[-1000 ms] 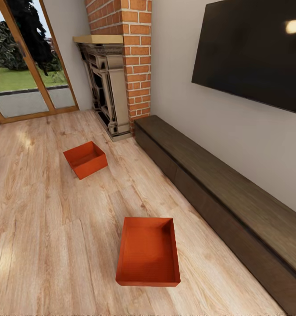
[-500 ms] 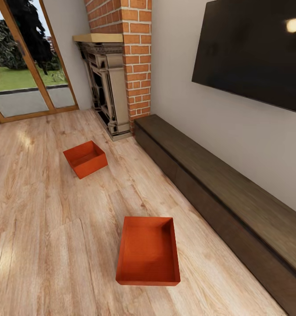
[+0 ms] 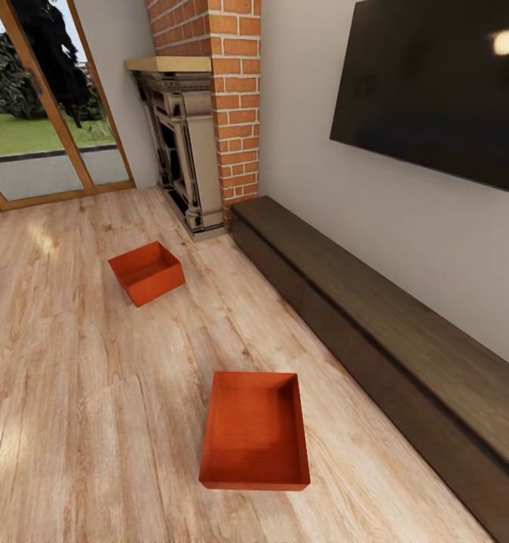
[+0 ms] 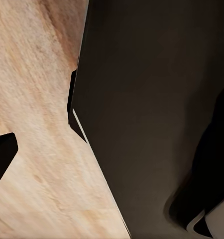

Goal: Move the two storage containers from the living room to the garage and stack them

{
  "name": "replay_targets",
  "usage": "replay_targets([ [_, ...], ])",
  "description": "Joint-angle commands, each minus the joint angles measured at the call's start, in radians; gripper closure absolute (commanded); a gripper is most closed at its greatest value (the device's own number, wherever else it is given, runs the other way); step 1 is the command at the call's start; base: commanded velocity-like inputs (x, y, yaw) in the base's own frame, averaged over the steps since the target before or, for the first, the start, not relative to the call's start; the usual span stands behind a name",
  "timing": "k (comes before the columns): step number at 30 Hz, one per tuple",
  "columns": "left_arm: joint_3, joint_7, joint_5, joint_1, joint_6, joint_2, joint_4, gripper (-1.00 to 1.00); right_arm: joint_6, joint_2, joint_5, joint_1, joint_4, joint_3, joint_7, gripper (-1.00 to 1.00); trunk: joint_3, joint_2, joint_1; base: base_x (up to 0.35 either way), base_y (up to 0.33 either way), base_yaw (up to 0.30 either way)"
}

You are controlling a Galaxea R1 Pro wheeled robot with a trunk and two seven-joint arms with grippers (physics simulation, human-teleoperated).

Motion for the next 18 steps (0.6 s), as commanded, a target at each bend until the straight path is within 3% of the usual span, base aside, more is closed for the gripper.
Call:
replay_targets([
  [1,0.001,0.001,0.004,0.000,-0.002,0.000,-0.001,-1.00,-0.004,-0.001,0.011,-0.001,0.003,0.006,-0.007,-1.00,-0.002,0.000,0.000,0.000,0.000,0.000],
  [18,0.002,0.001,0.004,0.000,-0.002,0.000,-0.001,-1.00,-0.005,-0.005,0.016,-0.001,0.003,0.008,-0.006,-1.00,-0.028,0.000,0.000,0.000,0.000,0.000],
])
